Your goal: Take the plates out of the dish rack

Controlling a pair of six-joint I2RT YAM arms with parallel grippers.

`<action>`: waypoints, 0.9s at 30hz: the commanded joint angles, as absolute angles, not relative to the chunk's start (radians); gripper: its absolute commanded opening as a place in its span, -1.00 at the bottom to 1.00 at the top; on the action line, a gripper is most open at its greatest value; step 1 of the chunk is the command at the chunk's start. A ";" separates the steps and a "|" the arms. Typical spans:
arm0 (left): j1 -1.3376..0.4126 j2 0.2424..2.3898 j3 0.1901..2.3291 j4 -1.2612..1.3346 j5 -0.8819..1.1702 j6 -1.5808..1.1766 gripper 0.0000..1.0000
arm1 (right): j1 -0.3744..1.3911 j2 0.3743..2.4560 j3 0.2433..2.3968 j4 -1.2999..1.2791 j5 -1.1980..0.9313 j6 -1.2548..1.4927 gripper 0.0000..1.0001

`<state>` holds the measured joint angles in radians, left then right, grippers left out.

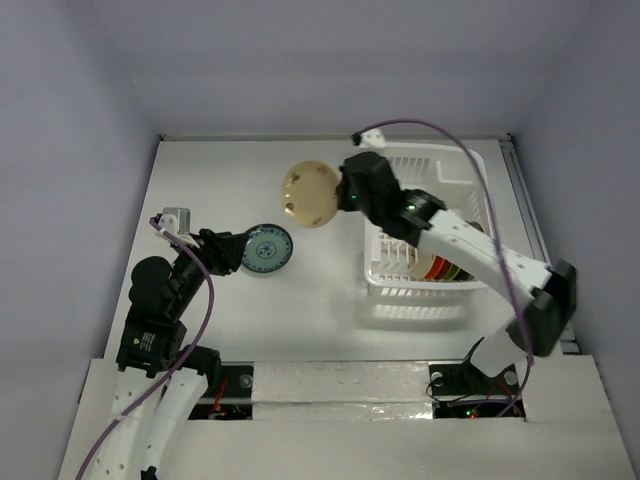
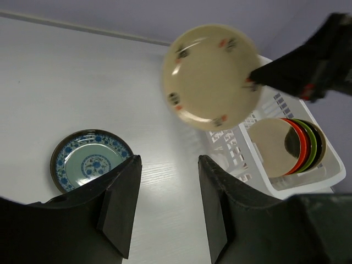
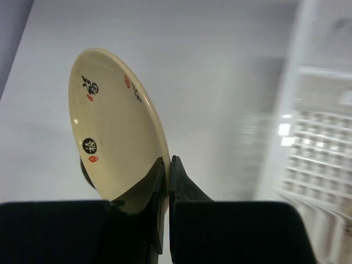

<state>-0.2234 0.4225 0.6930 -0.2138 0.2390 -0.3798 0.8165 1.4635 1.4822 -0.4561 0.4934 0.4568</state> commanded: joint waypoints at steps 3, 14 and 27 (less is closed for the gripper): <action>-0.230 0.417 0.693 -0.189 0.203 -0.390 -0.16 | 0.871 1.735 1.644 -0.265 0.278 0.514 -1.00; -0.230 0.417 0.692 -0.187 0.206 -0.390 -0.16 | 0.871 2.011 1.703 -0.175 0.149 0.632 -1.00; -0.203 0.426 0.687 -0.178 0.218 -0.391 -0.16 | 0.881 2.115 1.637 -0.147 0.040 0.683 -0.70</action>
<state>-0.2173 0.4225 0.6930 -0.2165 0.2092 -0.3836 0.8764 2.1017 1.6333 -0.1940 0.0784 0.6617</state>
